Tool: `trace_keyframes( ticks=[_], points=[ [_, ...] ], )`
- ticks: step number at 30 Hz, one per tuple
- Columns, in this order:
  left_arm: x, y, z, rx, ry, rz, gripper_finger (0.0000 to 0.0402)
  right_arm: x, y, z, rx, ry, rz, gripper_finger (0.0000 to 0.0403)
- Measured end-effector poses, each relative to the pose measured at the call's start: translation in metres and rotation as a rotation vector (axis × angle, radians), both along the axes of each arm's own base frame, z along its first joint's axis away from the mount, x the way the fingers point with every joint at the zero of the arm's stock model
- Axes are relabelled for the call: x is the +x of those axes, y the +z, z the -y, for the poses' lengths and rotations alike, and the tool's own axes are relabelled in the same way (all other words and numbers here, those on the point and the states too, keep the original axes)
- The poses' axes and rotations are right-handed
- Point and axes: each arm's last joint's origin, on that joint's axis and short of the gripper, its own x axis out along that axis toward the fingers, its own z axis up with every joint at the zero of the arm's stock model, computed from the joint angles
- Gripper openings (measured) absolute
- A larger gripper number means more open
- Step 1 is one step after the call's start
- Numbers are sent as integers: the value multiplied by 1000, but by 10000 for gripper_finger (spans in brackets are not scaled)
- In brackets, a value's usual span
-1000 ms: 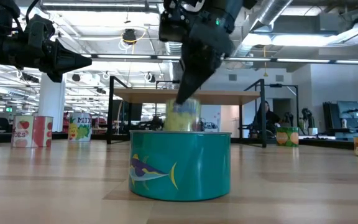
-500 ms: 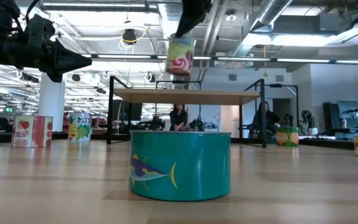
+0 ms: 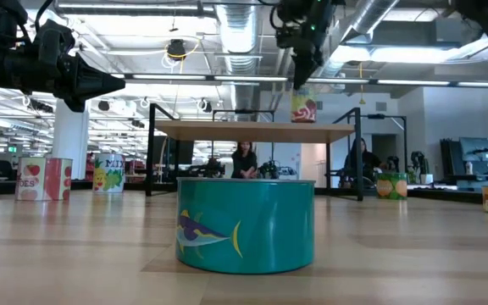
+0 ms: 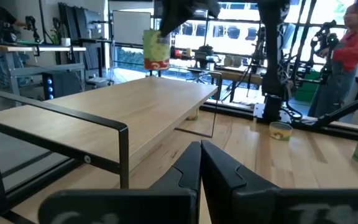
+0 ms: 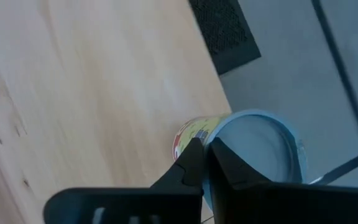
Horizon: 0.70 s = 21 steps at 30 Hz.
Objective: Pick and place cans onto a shelf
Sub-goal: Put the green can on the shelf
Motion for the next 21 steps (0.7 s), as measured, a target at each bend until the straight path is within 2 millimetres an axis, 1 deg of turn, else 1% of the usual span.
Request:
trace_keyframes(
  ticks=[3,7,12,21],
  points=[
    [0,0,0,0,0,0,0,-11,0,14,33,-85,29,20],
    [0,0,0,0,0,0,0,-16,1,24,47,-174,75,18],
    [0,0,0,0,0,0,0,-15,1,23,66,-216,102,21],
    [0,0,0,0,0,0,0,0,-17,26,90,-223,69,20]
  ],
)
